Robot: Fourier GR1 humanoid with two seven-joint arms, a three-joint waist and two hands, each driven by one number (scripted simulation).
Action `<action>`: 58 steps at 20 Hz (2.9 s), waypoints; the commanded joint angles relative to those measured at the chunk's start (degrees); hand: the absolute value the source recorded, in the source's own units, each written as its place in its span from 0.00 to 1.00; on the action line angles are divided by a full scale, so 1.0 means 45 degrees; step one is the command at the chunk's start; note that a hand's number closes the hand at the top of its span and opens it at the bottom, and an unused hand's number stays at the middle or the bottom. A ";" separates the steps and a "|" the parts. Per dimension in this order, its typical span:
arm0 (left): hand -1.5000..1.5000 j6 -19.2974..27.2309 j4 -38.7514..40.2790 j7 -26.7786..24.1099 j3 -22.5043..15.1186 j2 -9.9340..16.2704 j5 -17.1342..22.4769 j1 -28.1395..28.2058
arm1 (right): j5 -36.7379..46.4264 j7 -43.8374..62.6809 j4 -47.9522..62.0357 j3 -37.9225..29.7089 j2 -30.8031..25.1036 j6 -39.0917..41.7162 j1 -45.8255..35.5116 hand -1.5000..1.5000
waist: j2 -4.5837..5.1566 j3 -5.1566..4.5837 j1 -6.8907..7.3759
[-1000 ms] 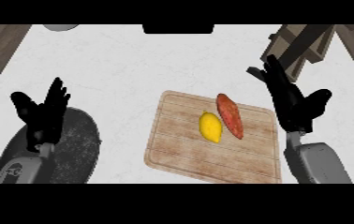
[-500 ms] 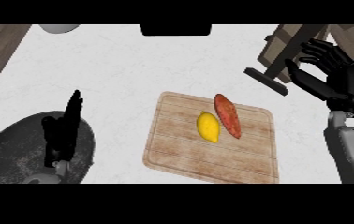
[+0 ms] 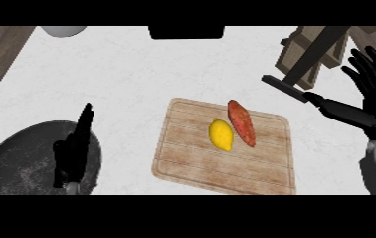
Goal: Pick the sweet potato from the cutting board and place it in the tiered basket
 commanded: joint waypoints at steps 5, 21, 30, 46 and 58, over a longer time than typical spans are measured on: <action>0.50 -0.0361 0.0453 0.0480 -0.0285 -0.0204 0.0142 0.0393 | 0.1107 0.5153 -0.2124 0.2603 -0.3372 0.3241 0.0314 0.00 | 0.0030 -0.0171 -0.0108; 0.50 -0.0370 0.0396 0.0263 -0.0490 -0.0896 -0.0288 0.0356 | 0.5743 1.2875 -0.3206 0.6793 -0.2664 0.4755 -0.3516 0.00 | 0.0144 -0.0102 0.0307; 0.50 -0.0460 0.0133 0.0268 -0.0471 -0.0857 -0.0425 0.0854 | 0.6675 1.4586 -0.1580 0.8252 -0.1400 0.6302 -0.4531 0.00 | 0.0119 -0.0118 0.0375; 0.50 -0.0609 0.0599 0.0064 -0.0035 -0.0971 -0.0642 0.0749 | 0.6670 1.4460 0.1001 0.8235 0.0262 0.7813 -0.5042 0.00 | 0.0125 -0.0112 0.0170; 0.50 -0.0214 0.0403 0.0090 -0.0313 -0.1536 -0.1183 0.0745 | 0.6568 1.4643 0.2526 0.8040 0.1366 0.7964 -0.5575 0.00 | 0.0132 -0.0100 0.0218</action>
